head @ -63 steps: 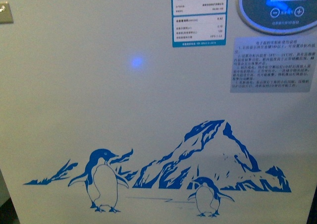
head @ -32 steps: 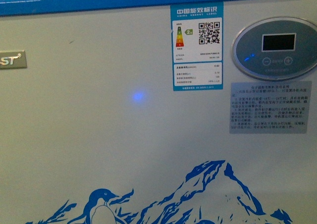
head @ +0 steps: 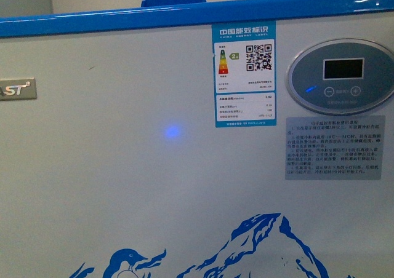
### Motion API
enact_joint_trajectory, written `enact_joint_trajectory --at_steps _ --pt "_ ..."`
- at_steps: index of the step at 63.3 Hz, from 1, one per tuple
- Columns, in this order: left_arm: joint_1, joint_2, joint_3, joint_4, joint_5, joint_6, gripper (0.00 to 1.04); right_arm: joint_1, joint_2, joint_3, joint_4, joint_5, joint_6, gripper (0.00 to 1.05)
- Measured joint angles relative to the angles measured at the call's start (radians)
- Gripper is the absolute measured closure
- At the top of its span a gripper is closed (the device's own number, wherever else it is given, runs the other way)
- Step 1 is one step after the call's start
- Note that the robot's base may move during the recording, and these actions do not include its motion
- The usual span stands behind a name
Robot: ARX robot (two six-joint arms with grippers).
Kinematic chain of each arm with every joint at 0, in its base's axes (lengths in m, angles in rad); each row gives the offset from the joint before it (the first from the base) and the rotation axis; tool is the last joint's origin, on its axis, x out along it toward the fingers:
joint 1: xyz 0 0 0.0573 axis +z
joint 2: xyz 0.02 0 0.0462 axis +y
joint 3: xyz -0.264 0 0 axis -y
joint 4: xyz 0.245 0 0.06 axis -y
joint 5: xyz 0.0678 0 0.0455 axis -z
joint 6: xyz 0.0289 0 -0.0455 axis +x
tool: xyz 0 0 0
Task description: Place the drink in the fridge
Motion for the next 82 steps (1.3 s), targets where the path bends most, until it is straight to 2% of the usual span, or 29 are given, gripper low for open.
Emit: enact_joint_trajectory --at_steps 82 --pt "0.0 0.0 0.0 0.0 0.0 0.0 0.08 -0.01 -0.015 -0.025 0.002 -0.011 -0.011 0.63"
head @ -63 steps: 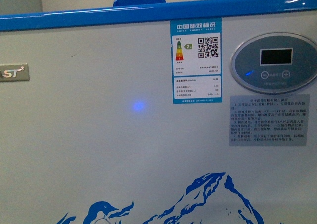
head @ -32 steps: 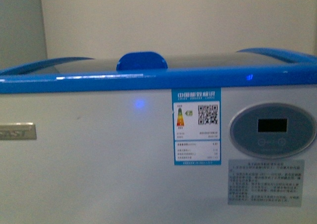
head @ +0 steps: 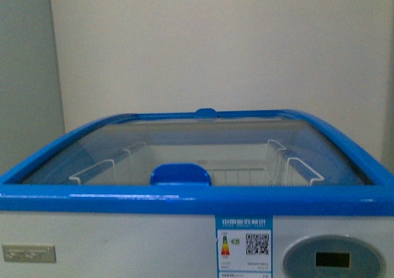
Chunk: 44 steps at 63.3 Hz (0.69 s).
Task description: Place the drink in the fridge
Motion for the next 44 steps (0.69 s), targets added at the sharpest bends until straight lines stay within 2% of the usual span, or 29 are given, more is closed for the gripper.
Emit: enact_joint_trajectory --at_steps 26,33,35,38,41,44 --pt "0.001 0.001 0.0 -0.001 0.004 -0.001 0.08 0.0 0.0 0.0 0.001 0.0 0.0 0.63" --pt "0.032 0.135 0.053 -0.082 0.158 -0.137 0.08 0.0 0.0 0.0 0.001 0.0 0.0 0.63" --pt "0.041 0.216 0.066 -0.041 0.201 -0.173 0.08 0.0 0.0 0.0 0.001 0.0 0.0 0.63" --pt "0.048 0.394 0.103 0.107 0.253 -0.178 0.08 -0.001 0.0 0.0 0.001 -0.001 0.0 0.63" --pt "0.042 0.592 0.169 0.278 0.264 -0.127 0.08 -0.001 0.0 0.0 0.001 -0.001 0.0 0.63" --pt "0.032 0.72 0.225 0.381 0.274 -0.08 0.08 -0.001 0.0 0.0 0.001 0.0 0.0 0.63"
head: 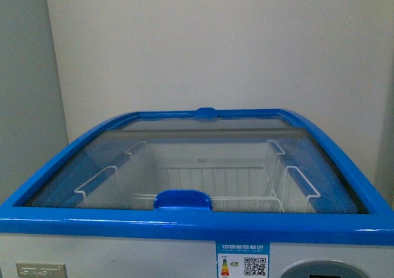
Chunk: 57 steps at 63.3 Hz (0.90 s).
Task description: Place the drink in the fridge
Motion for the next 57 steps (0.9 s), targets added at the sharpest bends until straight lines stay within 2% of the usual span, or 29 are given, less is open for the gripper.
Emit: enact_joint_trajectory --at_steps 6,11,17,28,39,57 --pt "-0.044 0.288 0.162 0.166 0.052 0.175 0.08 -0.001 0.0 0.0 0.0 0.0 0.0 0.63" --pt "-0.093 0.504 0.328 0.209 0.09 0.327 0.08 -0.001 0.0 0.0 0.0 -0.002 0.0 0.63" --pt "-0.147 0.658 0.502 0.163 0.139 0.502 0.08 -0.001 0.0 0.0 0.0 0.0 0.0 0.63" --pt "-0.214 0.792 0.682 0.014 0.215 0.738 0.08 -0.001 0.0 0.0 0.0 -0.001 0.0 0.63" --pt "-0.232 0.887 0.792 -0.08 0.246 0.863 0.08 -0.001 0.0 0.0 0.0 -0.001 0.0 0.63" --pt "-0.235 1.003 0.892 -0.16 0.284 0.906 0.08 -0.001 0.0 0.0 0.0 -0.001 0.0 0.63"
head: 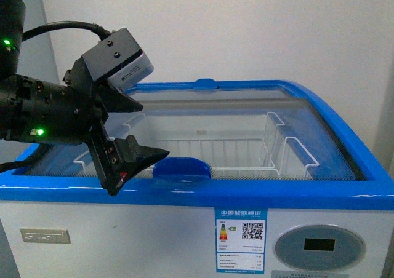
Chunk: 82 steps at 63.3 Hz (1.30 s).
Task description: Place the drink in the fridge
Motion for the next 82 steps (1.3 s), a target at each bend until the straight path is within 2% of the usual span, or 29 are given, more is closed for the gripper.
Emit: enact_joint_trajectory --at_steps 25,35,48,59,71,77,82 --pt "-0.007 0.195 0.196 -0.113 0.043 0.044 0.08 0.0 0.0 0.0 0.0 0.0 0.0 0.63" --pt "-0.008 0.286 0.344 -0.163 0.044 0.052 0.08 0.0 0.0 0.0 0.0 0.0 0.0 0.63" --pt "-0.008 0.443 0.626 -0.229 -0.012 0.051 0.08 0.0 0.0 0.0 0.0 0.0 0.0 0.63" --pt "-0.008 0.601 0.919 -0.303 -0.094 0.05 0.08 0.0 0.0 0.0 0.0 0.0 0.0 0.63" --pt "-0.004 0.78 1.229 -0.3 -0.304 0.009 0.08 0.0 0.0 0.0 0.0 0.0 0.0 0.63" --pt "0.005 0.798 1.232 -0.23 -0.408 -0.06 0.08 0.0 0.0 0.0 0.0 0.0 0.0 0.63" --pt "0.038 0.719 1.069 -0.14 -0.492 -0.195 0.08 0.0 0.0 0.0 0.0 0.0 0.0 0.63"
